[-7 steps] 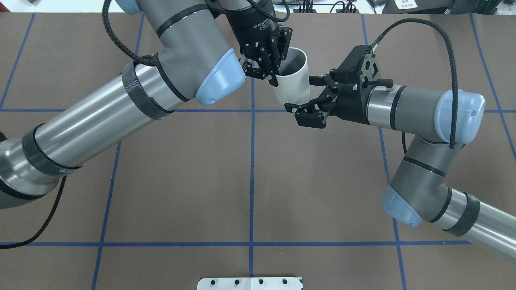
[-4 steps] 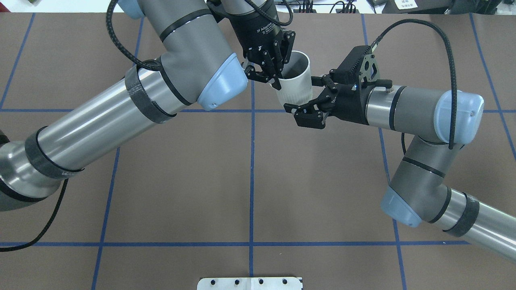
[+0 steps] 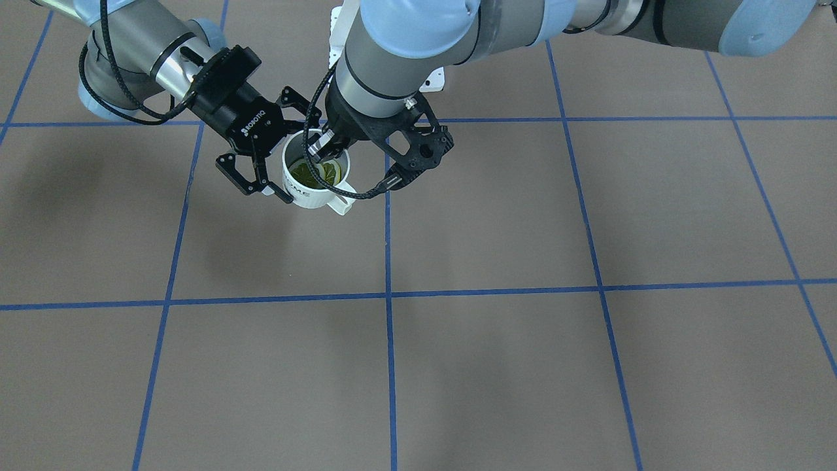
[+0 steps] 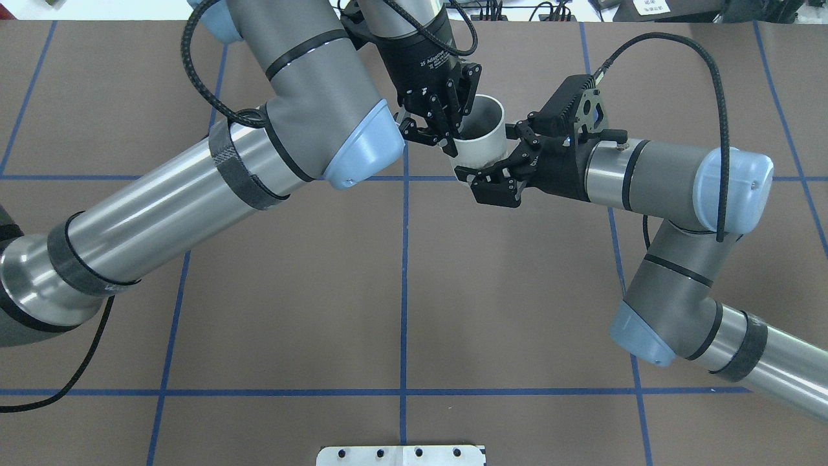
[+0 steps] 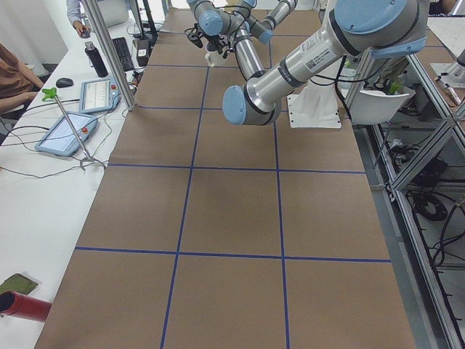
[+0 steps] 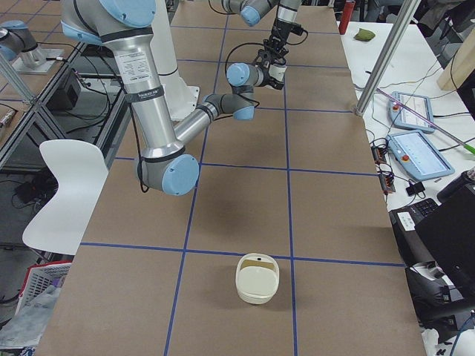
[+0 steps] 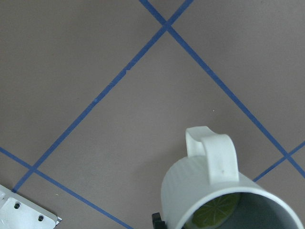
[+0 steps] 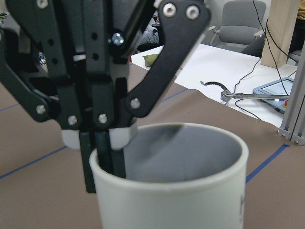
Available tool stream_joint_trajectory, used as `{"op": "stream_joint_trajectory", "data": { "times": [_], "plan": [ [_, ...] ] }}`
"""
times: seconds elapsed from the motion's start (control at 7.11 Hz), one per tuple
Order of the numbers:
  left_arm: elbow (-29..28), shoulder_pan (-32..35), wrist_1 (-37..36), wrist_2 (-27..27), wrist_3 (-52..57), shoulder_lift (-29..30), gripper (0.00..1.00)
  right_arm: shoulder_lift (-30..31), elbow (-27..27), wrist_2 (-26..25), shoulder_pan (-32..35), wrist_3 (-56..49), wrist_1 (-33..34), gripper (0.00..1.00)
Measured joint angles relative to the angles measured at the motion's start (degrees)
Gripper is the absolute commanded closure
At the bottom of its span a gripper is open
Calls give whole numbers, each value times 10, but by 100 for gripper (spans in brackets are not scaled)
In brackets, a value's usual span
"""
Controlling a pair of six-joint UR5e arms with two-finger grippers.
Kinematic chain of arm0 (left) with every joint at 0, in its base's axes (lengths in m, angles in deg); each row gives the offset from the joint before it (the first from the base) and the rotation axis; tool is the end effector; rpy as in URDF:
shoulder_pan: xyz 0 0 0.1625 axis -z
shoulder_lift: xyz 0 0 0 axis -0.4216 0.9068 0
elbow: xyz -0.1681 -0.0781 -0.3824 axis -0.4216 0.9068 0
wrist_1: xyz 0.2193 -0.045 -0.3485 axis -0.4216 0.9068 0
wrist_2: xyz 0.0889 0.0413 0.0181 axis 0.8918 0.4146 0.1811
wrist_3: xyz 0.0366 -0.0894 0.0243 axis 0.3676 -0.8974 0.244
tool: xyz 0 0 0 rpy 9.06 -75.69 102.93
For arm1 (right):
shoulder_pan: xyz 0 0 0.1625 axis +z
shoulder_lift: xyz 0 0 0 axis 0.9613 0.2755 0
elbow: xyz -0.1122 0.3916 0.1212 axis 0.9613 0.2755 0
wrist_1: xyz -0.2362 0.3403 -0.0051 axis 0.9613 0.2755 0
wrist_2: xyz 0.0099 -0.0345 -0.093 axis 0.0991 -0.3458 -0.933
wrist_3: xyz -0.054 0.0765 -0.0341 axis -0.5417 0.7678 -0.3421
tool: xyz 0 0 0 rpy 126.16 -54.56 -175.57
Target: Left arm hands cup to right arm to dump lemon
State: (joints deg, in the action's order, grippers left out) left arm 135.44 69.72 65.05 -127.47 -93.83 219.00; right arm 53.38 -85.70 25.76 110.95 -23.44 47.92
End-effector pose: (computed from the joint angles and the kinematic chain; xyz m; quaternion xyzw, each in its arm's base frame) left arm 0.4648 -0.5387 -0.0213 -0.2959 0.4582 -0.2637 0.7956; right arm -0.3781 -0.4343 0.2391 0.5232 -0.5231 -0.1838 0.6472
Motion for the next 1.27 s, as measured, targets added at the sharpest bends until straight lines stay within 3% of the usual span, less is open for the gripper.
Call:
{"op": "stream_joint_trajectory", "data": {
  "times": [1.27],
  "plan": [
    [1, -1, -1, -12, -1, 0, 100, 1, -5, -11, -4, 3, 0, 2]
  ]
}}
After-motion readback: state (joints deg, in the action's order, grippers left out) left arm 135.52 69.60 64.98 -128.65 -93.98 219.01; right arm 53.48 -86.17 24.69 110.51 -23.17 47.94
